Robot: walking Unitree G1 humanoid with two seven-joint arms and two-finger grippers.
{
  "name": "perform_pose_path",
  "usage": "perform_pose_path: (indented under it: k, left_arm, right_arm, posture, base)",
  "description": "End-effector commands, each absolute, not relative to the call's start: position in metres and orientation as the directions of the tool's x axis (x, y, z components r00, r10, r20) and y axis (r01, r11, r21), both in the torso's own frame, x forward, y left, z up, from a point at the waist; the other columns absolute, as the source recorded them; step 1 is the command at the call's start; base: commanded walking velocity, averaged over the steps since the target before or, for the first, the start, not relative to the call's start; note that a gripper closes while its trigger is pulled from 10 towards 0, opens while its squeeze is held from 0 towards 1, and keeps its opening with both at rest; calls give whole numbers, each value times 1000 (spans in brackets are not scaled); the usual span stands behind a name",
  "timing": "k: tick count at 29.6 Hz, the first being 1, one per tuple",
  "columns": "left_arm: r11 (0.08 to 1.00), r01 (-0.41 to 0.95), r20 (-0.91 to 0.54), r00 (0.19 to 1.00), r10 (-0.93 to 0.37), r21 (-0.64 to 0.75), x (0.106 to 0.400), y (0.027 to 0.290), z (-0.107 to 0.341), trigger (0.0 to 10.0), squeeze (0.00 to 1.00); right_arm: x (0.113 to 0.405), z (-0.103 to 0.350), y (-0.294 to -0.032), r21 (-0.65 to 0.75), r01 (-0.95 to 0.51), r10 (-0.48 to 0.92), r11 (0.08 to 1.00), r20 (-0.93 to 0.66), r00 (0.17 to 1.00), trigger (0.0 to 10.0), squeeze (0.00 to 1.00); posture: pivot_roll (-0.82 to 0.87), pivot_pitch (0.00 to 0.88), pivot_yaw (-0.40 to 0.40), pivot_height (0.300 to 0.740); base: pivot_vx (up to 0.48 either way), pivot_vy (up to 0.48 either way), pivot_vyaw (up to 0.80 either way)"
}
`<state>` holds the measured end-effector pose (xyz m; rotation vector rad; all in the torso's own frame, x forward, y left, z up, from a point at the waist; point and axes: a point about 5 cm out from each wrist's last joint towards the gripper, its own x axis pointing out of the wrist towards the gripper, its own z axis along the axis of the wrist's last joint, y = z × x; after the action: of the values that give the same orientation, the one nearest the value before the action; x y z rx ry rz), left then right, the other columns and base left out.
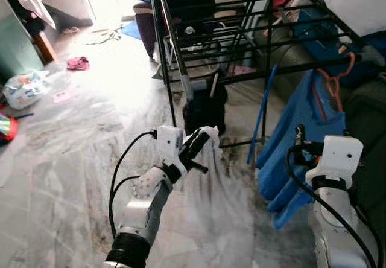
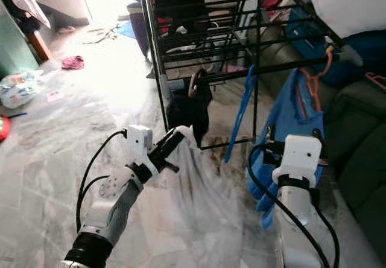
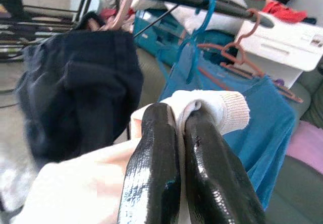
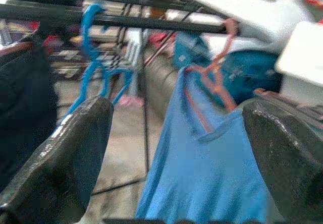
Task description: Hang hanger
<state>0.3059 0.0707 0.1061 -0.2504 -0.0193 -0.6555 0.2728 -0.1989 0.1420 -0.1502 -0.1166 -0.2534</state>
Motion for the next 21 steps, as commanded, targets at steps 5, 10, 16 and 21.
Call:
perform_pose_path:
  k: [5,10,16,21]
  left_arm:
    - [755,627,87,778,-623,-192,303,73,108,10000,0]
    - [745,644,73,763,-642,-173,301,74,107,10000,0]
    - [744,647,67,760,-646,-167,299,74,108,10000,0]
    - [735,657,59,751,-658,-171,296,73,106,10000,0]
  right_arm:
    - [292,131,-182,-108,185,-178,977,64,982,10000,0]
    - [318,130,-160,-110,124,-123,986,18,992,10000,0]
    - [344,132,-161,-152,133,-142,979,-51,989,10000,0]
    - [357,132,-173,-151,169,-187,974,-113,976,10000,0]
  posture:
    - [-132,216,26,740]
    - [-113,222,32,740]
    - [-97,235,35,740]
    - [-91,246,32,740]
  base:
    - [0,0,0]
    - [0,0,0]
    - [0,0,0]
    - [0,0,0]
